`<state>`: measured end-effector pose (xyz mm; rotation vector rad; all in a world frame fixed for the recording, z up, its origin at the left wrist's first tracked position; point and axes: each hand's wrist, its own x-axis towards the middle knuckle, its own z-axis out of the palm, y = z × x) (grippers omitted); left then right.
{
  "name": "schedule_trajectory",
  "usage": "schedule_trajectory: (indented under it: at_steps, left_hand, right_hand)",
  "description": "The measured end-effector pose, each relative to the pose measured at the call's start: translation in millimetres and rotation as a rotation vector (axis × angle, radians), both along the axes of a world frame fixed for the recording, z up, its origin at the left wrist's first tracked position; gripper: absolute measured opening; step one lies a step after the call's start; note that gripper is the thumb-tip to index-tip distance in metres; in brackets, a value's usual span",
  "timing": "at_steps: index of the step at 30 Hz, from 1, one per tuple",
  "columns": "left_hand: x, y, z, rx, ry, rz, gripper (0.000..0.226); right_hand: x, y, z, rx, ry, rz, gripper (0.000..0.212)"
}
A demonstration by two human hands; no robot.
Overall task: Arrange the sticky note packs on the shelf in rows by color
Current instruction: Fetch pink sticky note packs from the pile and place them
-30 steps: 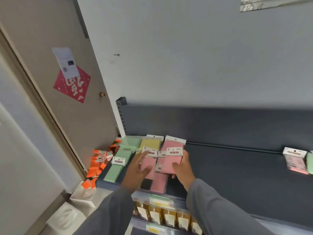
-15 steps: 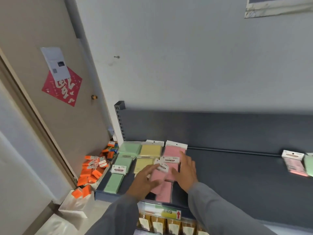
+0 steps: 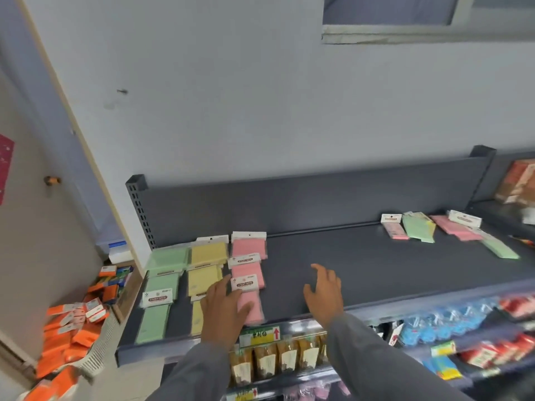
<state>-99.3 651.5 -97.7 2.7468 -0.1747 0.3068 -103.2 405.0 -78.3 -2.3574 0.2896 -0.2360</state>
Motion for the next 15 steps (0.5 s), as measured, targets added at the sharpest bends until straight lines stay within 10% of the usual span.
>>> schedule_trajectory:
  at_steps: [15]
  left_hand:
    - [46,-277,45,0.021,-0.173,-0.356,0.044]
  right_hand:
    - [-29,-222,29,-0.243,-0.035,-0.142,0.063]
